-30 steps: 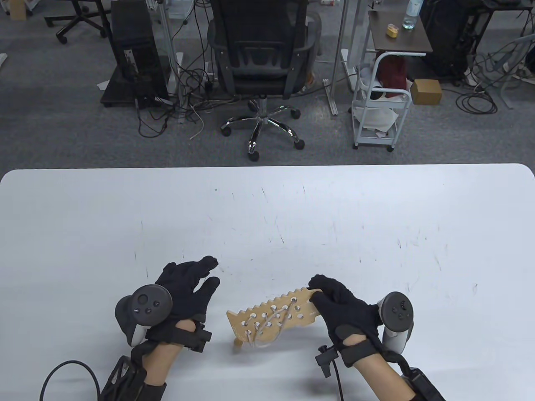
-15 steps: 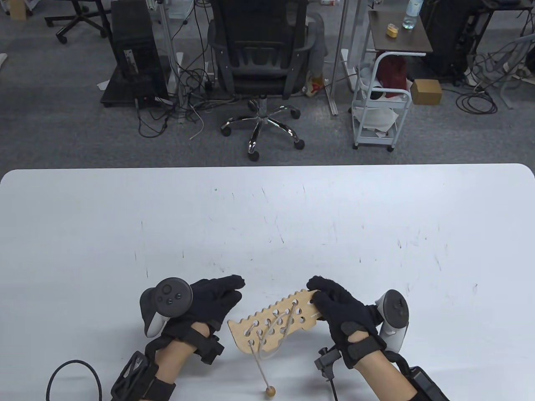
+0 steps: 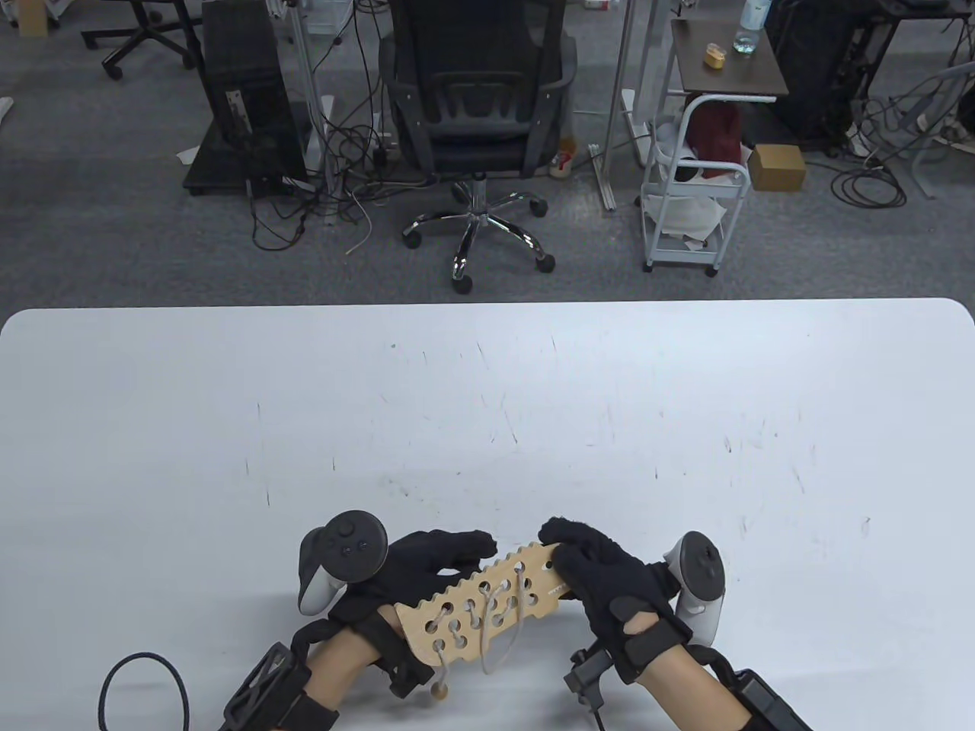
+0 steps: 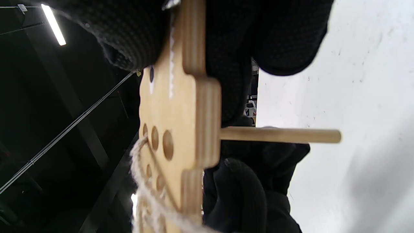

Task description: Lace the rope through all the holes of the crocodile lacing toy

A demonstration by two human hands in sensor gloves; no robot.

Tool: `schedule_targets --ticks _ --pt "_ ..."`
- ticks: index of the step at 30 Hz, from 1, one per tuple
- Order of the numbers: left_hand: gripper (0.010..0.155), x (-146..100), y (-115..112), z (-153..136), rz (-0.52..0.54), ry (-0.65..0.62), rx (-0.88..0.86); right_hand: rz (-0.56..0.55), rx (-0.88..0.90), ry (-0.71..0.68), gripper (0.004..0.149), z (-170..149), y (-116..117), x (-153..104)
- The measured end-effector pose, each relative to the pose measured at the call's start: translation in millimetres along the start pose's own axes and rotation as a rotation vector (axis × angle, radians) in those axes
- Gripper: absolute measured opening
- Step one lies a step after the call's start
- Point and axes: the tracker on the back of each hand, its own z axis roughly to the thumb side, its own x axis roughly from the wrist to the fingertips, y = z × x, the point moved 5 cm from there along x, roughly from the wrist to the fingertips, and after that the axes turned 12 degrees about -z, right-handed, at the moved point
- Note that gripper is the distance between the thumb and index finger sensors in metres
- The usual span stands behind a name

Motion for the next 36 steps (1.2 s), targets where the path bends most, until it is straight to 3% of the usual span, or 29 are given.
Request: schedule_targets --ticks 7,15,20,36 --pt "0.061 7.9 -21.1 5.1 -0.1 -0.032 -0.066 0.018 0.011 0.009 0.047 -1.8 4.5 -2.2" --pt "0.054 9.8 -36.6 18.8 -0.095 -0.074 -0.007 0.036 0.013 0.018 0.048 -4.5 9.0 -4.7" --pt "0.046 7.9 -30.7 17.9 -0.048 -0.079 -0.031 0.041 0.018 0.016 0.048 -3.8 9.2 -4.9" --pt "0.047 -9.8 8.8 8.4 0.149 -0.066 -0.052 0.008 0.032 0.013 0.048 0.1 1.1 -3.0"
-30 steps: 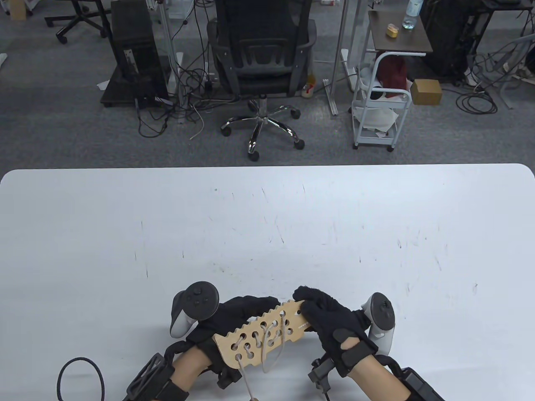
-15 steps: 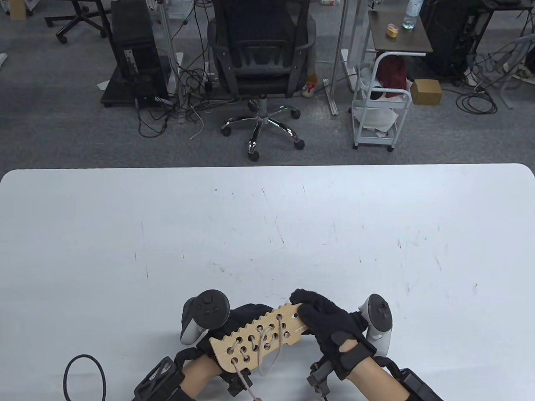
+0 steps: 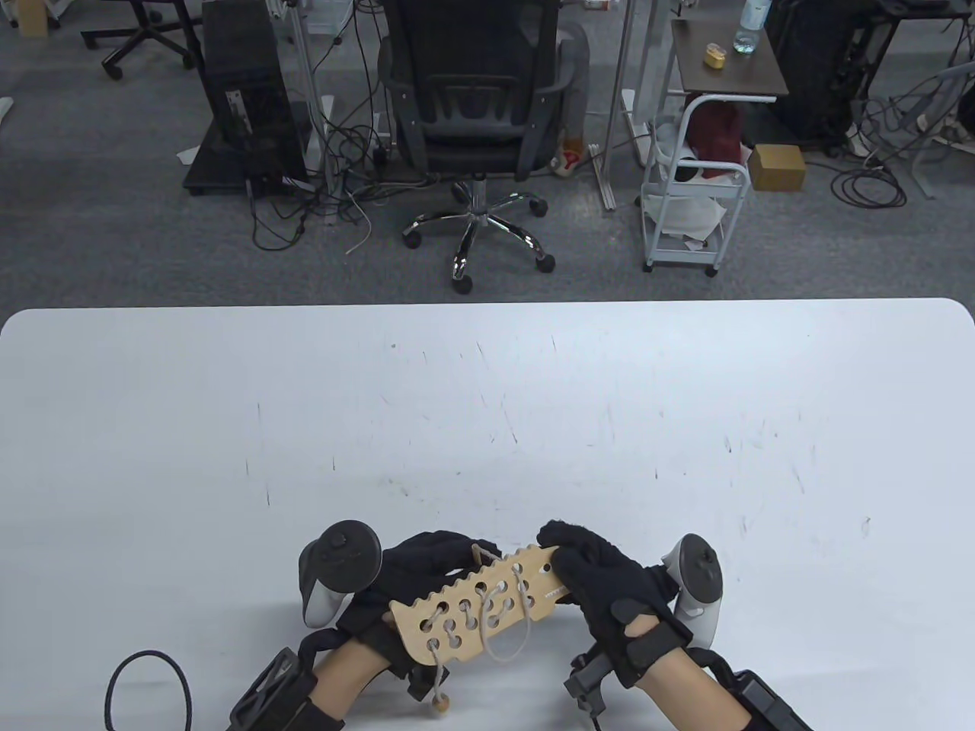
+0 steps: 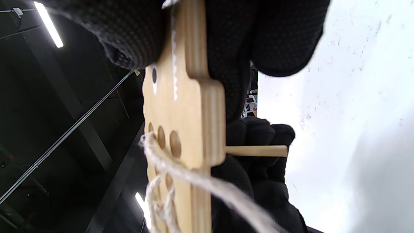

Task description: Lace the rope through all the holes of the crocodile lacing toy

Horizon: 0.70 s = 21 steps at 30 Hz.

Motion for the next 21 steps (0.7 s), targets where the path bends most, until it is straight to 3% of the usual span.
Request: schedule_targets --ticks 21 --pt "0.046 -20.9 54.0 -14.0 0.22 0.03 -0.018 -0.067 0.019 0.003 0.048 4.0 -22.2 9.3"
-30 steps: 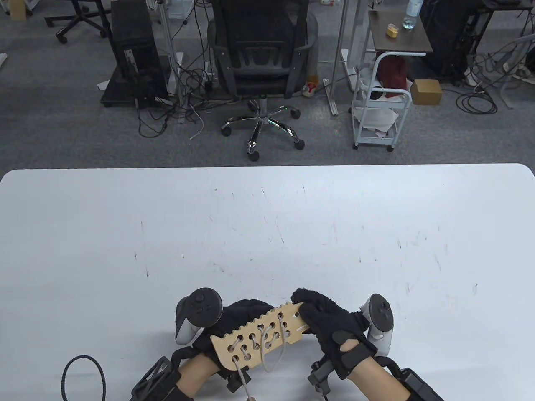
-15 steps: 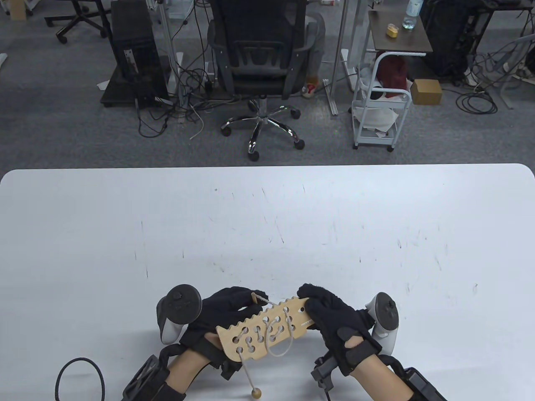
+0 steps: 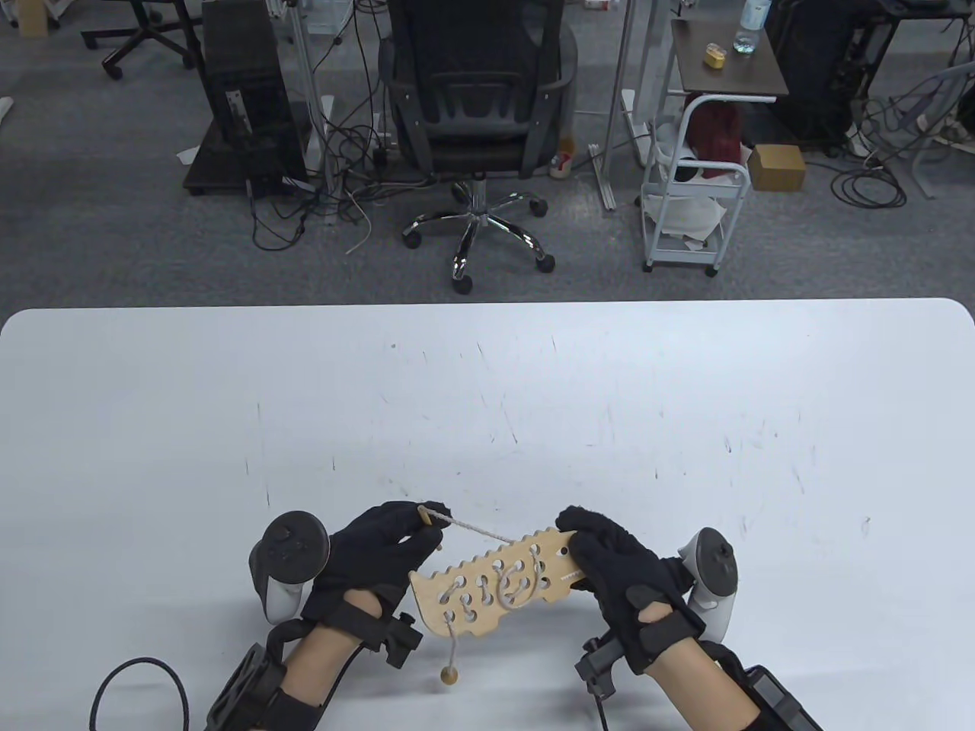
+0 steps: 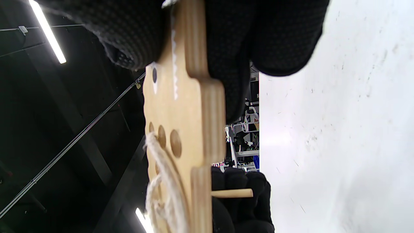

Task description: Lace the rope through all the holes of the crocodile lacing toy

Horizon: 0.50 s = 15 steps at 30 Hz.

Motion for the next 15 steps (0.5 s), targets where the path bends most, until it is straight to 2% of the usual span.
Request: schedule_targets --ticks 15 --pt "0.046 -4.3 31.6 -18.8 0.107 0.049 -0.012 -0.062 0.005 0.01 0.048 -1.0 -17.1 10.2"
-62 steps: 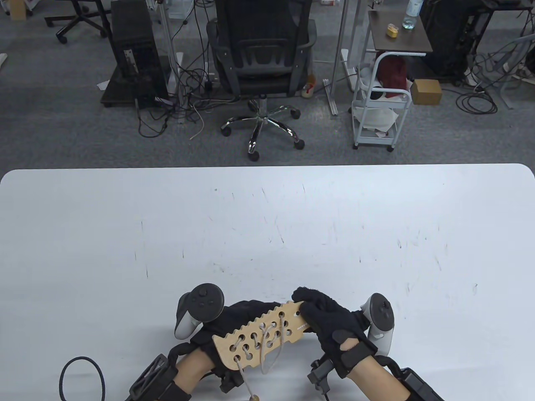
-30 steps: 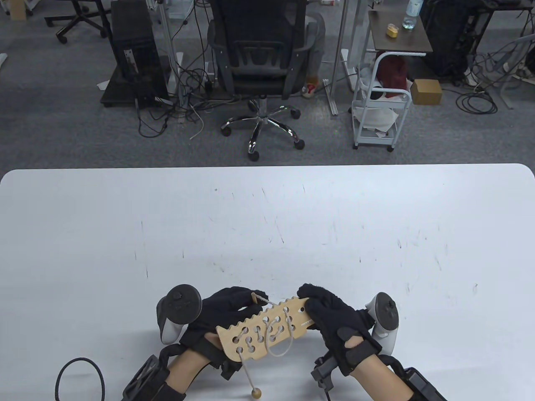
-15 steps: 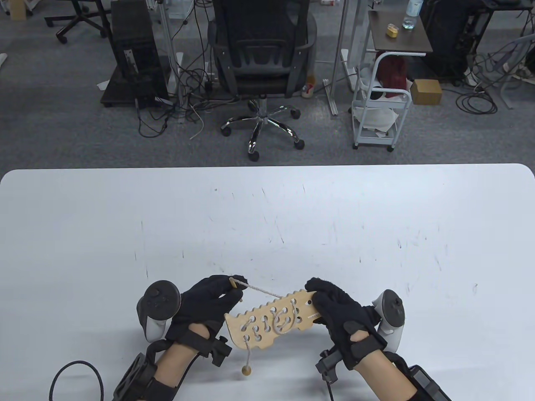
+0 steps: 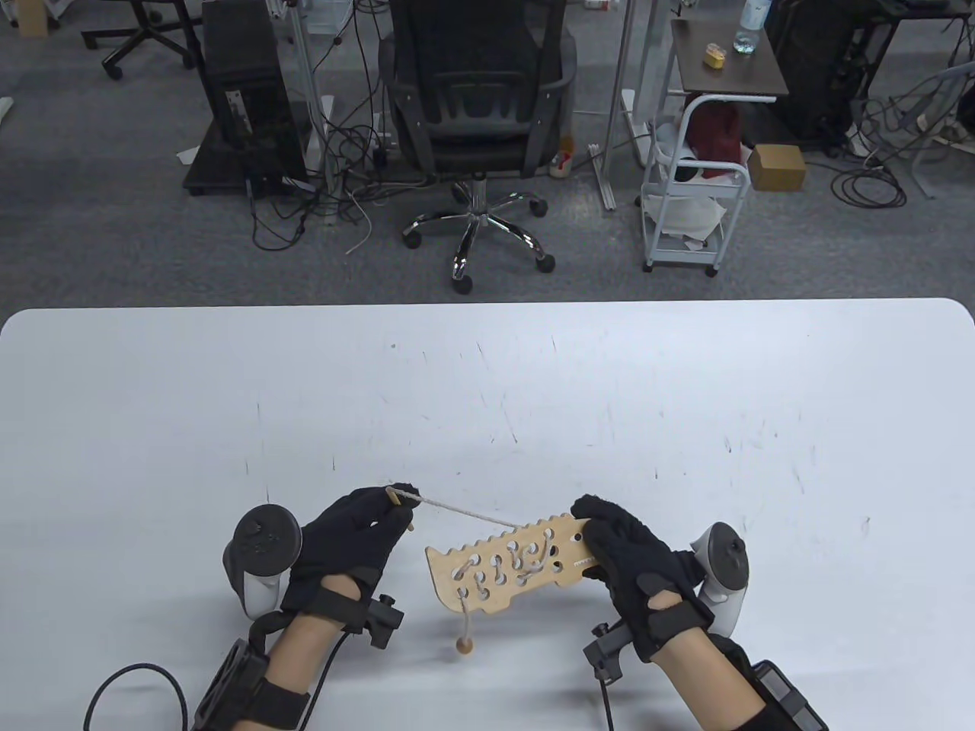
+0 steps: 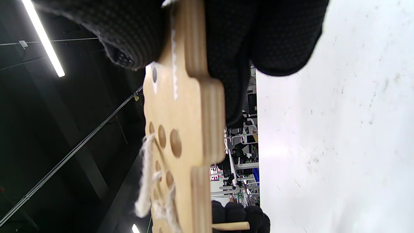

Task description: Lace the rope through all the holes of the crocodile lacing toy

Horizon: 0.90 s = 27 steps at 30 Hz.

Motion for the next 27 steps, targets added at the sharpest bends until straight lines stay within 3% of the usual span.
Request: schedule_targets --ticks 16,22,27 --pt "0.046 -3.6 37.9 -29.0 0.127 0.072 -0.101 -0.038 0.015 0.005 0.048 1.8 -11.9 6.6" --pt "0.045 -3.7 39.2 -33.0 0.134 0.089 -0.091 -0.038 0.015 0.006 0.048 1.3 -11.6 6.6" --pt "0.046 -0.2 28.5 -28.9 0.078 0.074 -0.103 -0.029 0.018 0.007 0.047 0.3 -9.9 6.0"
